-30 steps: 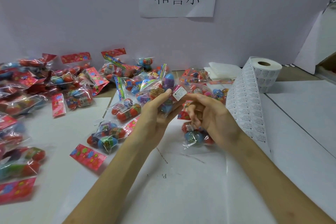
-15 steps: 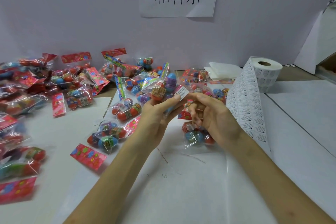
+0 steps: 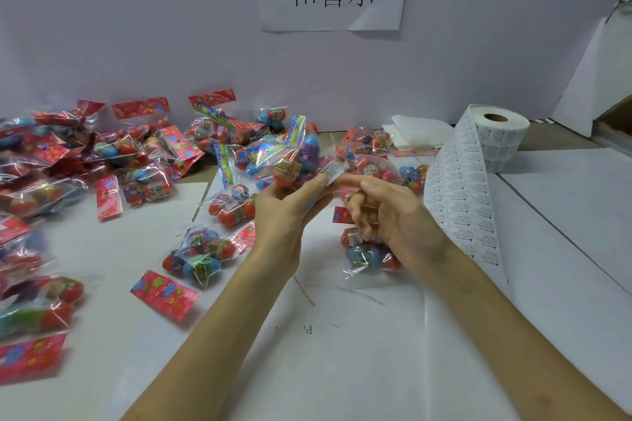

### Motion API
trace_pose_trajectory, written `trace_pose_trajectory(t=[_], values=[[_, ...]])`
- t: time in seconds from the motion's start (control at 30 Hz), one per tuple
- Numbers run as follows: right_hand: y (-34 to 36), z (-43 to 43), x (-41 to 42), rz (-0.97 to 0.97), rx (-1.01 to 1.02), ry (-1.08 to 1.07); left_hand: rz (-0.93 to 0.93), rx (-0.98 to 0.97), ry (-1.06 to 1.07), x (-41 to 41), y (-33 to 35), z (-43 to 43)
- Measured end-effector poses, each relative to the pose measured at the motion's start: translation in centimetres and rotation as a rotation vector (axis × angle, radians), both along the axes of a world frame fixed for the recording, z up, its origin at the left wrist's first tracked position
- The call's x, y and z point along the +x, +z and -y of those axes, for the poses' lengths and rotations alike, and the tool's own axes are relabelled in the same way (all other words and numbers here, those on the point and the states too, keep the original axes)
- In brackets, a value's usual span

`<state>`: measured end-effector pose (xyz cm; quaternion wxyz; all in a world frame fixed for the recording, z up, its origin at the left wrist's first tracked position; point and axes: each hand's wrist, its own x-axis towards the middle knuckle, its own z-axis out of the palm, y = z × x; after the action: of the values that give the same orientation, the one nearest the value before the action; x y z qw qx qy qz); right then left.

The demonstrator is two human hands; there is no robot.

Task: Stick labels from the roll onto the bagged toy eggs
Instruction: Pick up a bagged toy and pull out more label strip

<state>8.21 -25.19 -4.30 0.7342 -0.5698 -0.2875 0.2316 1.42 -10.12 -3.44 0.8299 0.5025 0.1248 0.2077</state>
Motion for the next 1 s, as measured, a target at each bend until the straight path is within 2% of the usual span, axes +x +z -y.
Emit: trace_pose_trajectory(t=[0.2,0.4,0.5,0.63,0.77,0.87,1.0], values=[[-0.1,-0.1,0.0,0.052,-0.036,-0.072,0.0,0.011,0.032,0.0,-0.1,0.3],[-0.6,0.4,1.2,0.104,-0.232,-0.38,0.021,-0.085,0.032,0.2,-0.2,-0.7],[-0.2,0.7,0.7,0.181,-0.163,-0.368,-0.02,-0.041,-0.077,0.1,-0.2,-0.7],[-0.1,0.2,0.1,0.258,-0.142,-0.309,-0.019,0.171,-0.223,-0.2,-0.7,0.5],[-0.6,0.3,0.4,0.314,-0.18,-0.434,-0.022,0.244,-0.256,-0.1,-1.1,0.8],[-0.4,0.5,0.4,0.305,-0.141,-0.457,-0.022,0.235,-0.269,-0.1,-1.0,0.8],[0.1,0.6,0.3,0.159,-0.039,-0.355,-0.034,0.182,-0.304,0.0,-1.0,0.5]])
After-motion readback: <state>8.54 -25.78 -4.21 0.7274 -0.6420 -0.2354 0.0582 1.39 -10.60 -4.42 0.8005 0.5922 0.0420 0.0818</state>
